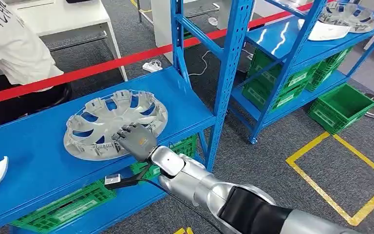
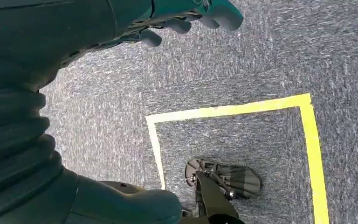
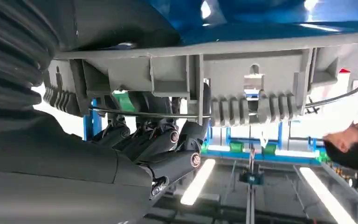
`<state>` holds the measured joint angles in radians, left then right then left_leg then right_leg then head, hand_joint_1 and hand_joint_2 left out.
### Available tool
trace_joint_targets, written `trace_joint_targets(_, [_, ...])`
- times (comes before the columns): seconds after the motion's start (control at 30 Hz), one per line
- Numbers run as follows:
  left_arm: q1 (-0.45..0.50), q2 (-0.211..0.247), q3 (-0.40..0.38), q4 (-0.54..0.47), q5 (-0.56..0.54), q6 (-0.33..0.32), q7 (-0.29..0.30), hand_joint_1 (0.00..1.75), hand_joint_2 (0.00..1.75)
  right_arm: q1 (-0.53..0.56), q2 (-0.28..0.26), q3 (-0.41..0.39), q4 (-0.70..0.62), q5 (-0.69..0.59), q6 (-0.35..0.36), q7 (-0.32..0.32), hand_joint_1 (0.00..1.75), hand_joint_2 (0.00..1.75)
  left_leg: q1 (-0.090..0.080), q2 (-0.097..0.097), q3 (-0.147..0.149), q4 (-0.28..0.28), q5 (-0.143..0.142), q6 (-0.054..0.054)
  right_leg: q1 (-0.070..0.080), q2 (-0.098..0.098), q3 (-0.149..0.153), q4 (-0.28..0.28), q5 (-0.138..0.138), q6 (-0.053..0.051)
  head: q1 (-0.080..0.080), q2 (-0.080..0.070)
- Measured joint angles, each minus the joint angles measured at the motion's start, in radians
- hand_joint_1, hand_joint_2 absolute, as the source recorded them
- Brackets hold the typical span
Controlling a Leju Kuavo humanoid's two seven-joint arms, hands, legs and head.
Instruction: Take the parts from the cabinet and place them on the table.
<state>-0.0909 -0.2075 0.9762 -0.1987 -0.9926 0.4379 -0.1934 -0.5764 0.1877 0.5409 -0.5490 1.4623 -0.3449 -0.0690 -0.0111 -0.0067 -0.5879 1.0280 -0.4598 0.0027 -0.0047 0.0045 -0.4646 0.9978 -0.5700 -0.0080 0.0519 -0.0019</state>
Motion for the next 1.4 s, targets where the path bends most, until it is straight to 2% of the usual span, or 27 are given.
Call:
trace_joint_targets(0.1, [-0.001, -0.003, 0.0, 0.001, -0.008, -0.005, -0.008, 0.0, 1.75, 0.02, -0.017, 0.0, -0.048, 0.051, -0.024, 0.028, 1.75, 1.75, 0.0, 0.0, 0.0, 0.0, 0.0, 0.0, 0.0, 0.0, 0.0, 0.0, 0.0, 0.0, 0.0, 0.0])
trace_joint_targets(0.27, [-0.003, -0.006, -0.008, 0.001, -0.029, -0.02, -0.009, 0.0, 1.75, 0.061, -0.071, 0.002, -0.214, 0.104, 0.021, 0.087, 1.75, 1.75, 0.0, 0.0, 0.0, 0.0, 0.0, 0.0, 0.0, 0.0, 0.0, -0.001, 0.0, 0.0, 0.0, 0.0])
trace_joint_targets(0.4, [-0.006, -0.008, -0.016, 0.001, -0.034, -0.022, -0.008, 0.0, 1.75, 0.072, -0.122, 0.04, -0.309, 0.108, 0.005, 0.16, 1.75, 1.75, 0.0, 0.001, 0.0, 0.0, 0.0, 0.0, 0.0, 0.001, 0.0, -0.001, 0.0, 0.0, 0.0, 0.0])
trace_joint_targets(0.53, [-0.008, -0.009, -0.017, 0.001, -0.035, -0.022, -0.008, 0.0, 1.75, 0.064, -0.171, 0.129, -0.379, 0.11, -0.06, 0.279, 1.75, 1.75, 0.0, 0.0, 0.0, 0.0, 0.0, 0.0, 0.0, 0.0, 0.0, -0.001, 0.0, 0.0, 0.0, 0.0])
trace_joint_targets(0.6, [-0.008, -0.01, -0.018, 0.001, -0.037, -0.022, -0.009, 0.0, 1.75, 0.048, -0.206, 0.195, -0.42, 0.11, -0.079, 0.36, 1.75, 1.75, 0.0, 0.0, 0.0, 0.0, 0.0, 0.0, 0.0, 0.0, 0.0, -0.001, 0.0, 0.0, 0.0, 0.0])
trace_joint_targets(0.77, [-0.011, -0.012, -0.024, 0.001, -0.042, -0.022, -0.005, 0.0, 1.75, -0.014, -0.284, 0.348, -0.503, 0.11, -0.086, 0.502, 1.75, 1.75, 0.0, 0.0, 0.0, 0.0, 0.0, 0.0, 0.0, 0.0, 0.0, -0.001, 0.0, 0.0, 0.0, 0.0])
trace_joint_targets(0.9, [-0.014, -0.013, -0.025, 0.001, -0.047, -0.021, 0.0, 0.0, 1.75, -0.062, -0.331, 0.454, -0.534, 0.111, -0.103, 0.55, 1.75, 1.75, 0.0, 0.0, 0.0, 0.0, 0.0, 0.0, 0.0, 0.0, 0.0, -0.001, 0.0, 0.0, 0.0, 0.0])
trace_joint_targets(1.03, [-0.014, -0.013, -0.025, 0.001, -0.047, -0.021, 0.0, 0.0, 1.75, -0.089, -0.356, 0.518, -0.536, 0.111, -0.126, 0.577, 1.75, 1.75, 0.0, 0.0, 0.0, 0.0, 0.0, 0.0, 0.0, 0.0, 0.0, -0.001, 0.0, 0.0, 0.0, 0.0])
trace_joint_targets(1.4, [-0.014, -0.014, -0.025, 0.002, -0.041, -0.018, -0.01, 0.0, 1.75, -0.121, -0.374, 0.578, -0.532, 0.109, -0.148, 0.591, 1.75, 1.75, 0.0, 0.0, 0.0, 0.0, 0.0, 0.0, 0.0, 0.0, 0.0, -0.001, 0.0, 0.0, 0.0, 0.0])
